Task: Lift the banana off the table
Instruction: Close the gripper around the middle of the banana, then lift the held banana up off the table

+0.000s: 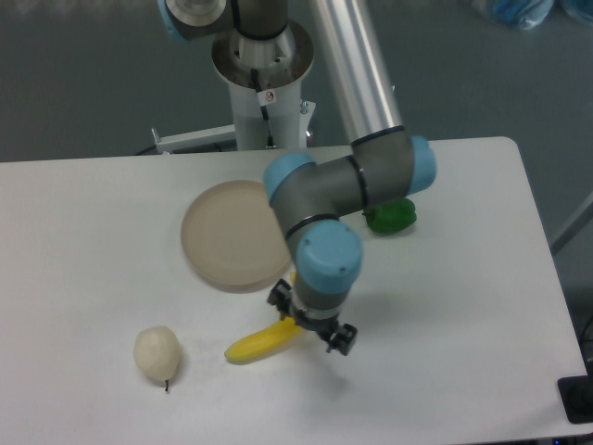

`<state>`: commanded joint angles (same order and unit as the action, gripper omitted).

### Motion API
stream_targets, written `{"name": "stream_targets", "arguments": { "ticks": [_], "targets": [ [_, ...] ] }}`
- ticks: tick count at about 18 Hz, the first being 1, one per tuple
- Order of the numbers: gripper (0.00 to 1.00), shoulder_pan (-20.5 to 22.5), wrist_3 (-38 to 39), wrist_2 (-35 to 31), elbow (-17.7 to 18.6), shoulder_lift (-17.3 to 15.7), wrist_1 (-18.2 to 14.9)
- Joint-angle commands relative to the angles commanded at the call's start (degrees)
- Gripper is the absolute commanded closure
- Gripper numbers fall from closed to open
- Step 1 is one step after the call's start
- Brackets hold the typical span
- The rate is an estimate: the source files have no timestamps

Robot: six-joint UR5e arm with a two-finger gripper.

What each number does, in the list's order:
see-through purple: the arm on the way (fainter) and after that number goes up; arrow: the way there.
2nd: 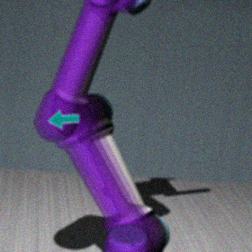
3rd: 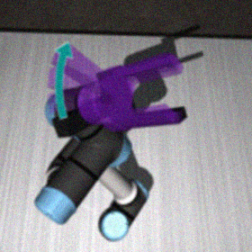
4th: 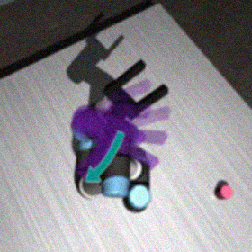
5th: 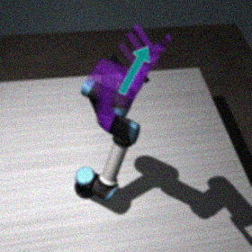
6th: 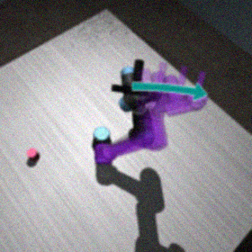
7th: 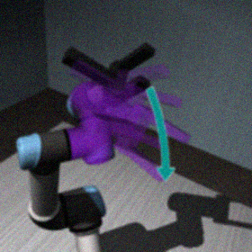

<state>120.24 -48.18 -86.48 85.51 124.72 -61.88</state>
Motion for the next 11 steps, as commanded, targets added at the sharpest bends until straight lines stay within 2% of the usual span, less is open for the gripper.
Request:
{"name": "stream_targets", "arguments": {
  "ticks": [4,7,8,9,10,11],
  "targets": [
    [0.00,-0.80,1.59,-0.09,3.69,0.00,7.02],
    [0.00,-0.88,1.51,-0.18,5.28,0.26,8.17],
    [0.06,-0.88,1.51,-0.26,5.20,0.35,8.18],
    [0.23,-0.88,1.59,-0.35,5.19,0.35,8.18],
    [0.47,-0.88,1.68,-0.44,5.19,0.26,8.18],
    [0.62,-0.88,1.77,-0.53,5.19,0.35,8.09]
  ]
}}
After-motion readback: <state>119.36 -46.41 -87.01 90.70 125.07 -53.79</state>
